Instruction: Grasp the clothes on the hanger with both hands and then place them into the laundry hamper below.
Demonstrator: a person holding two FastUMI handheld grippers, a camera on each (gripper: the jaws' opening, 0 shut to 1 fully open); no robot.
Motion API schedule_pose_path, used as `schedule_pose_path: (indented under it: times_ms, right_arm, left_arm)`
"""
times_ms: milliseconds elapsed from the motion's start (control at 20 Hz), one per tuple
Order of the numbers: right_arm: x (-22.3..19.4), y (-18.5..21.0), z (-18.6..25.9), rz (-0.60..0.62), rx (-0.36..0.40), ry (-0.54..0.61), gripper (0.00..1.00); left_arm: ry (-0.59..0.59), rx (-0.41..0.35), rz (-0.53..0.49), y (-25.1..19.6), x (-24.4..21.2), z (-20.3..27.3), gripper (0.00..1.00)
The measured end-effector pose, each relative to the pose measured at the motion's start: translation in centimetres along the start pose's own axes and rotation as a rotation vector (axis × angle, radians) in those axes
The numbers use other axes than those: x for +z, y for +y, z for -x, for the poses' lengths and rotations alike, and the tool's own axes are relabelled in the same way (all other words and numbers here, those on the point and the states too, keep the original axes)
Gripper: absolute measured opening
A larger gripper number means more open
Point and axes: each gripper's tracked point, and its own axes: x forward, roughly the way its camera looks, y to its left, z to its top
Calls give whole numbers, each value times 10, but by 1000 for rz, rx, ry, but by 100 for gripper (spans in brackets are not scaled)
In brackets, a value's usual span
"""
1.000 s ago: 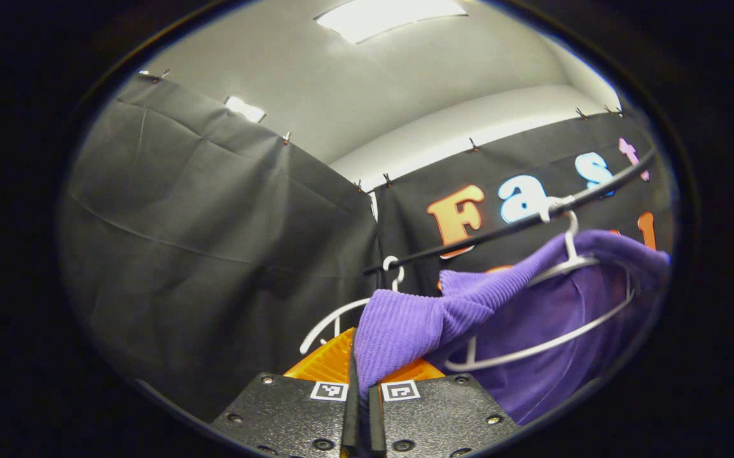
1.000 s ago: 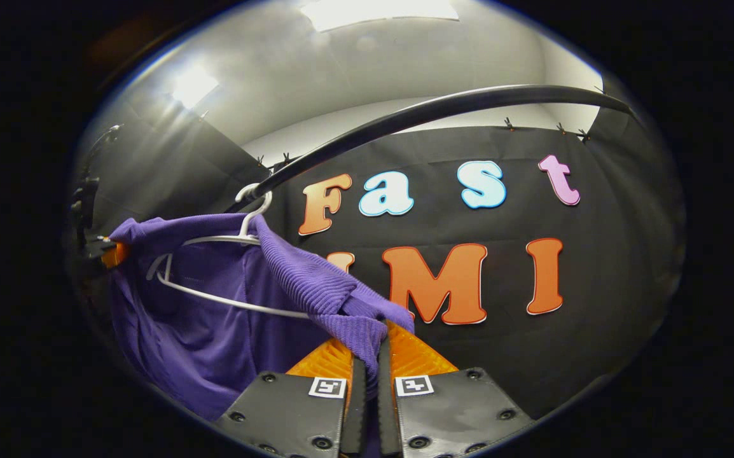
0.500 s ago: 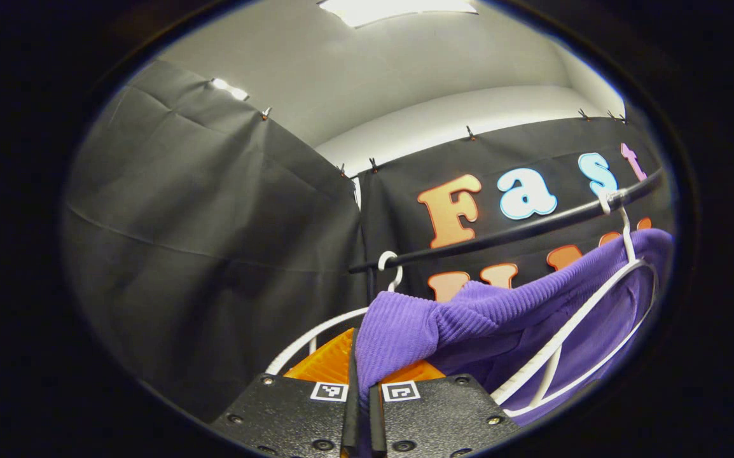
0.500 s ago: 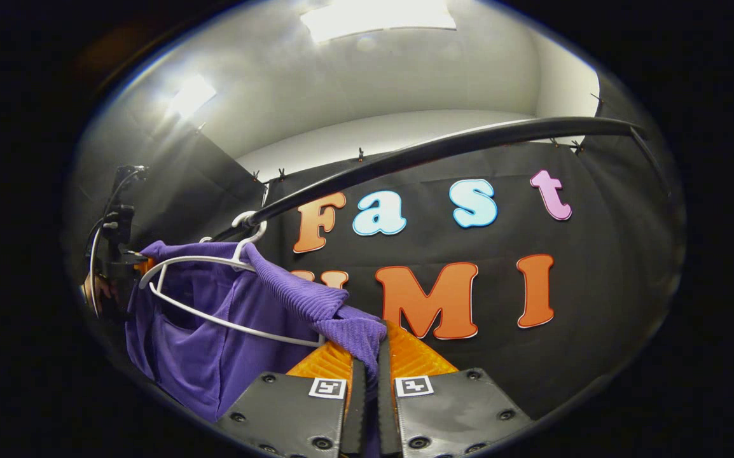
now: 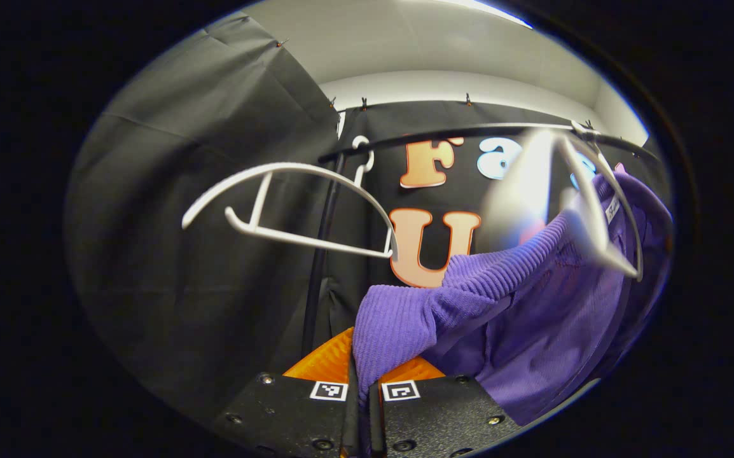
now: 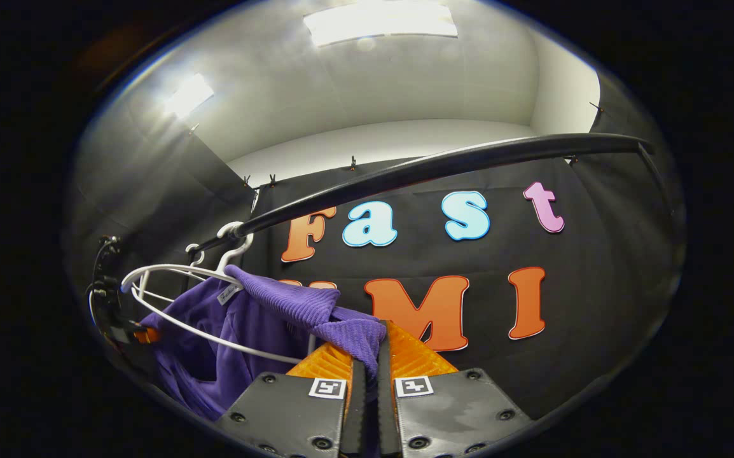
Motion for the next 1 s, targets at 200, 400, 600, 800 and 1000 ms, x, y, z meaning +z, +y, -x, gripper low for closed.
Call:
schedule_pose_path:
  times_ms: [200, 400, 600, 800, 1000]
  right_arm:
    - [-3, -18, -19, 34, -84, -15, 10]
    - [-23, -32, -38, 37, -109, 21, 15]
    - [-46, -47, -50, 111, -153, 59, 15]
    - [-75, -65, -56, 111, -206, 122, 15]
    - [-104, -78, -43, 109, -211, 195, 15]
  left_arm:
    - [87, -47, -42, -28, -52, 12, 4]
    - [136, -77, -30, -37, -78, 23, 6]
    - [141, -71, -26, -35, -79, 34, 6]
    - [143, -53, -22, -31, -81, 42, 6]
    - [153, -54, -25, -30, -84, 51, 6]
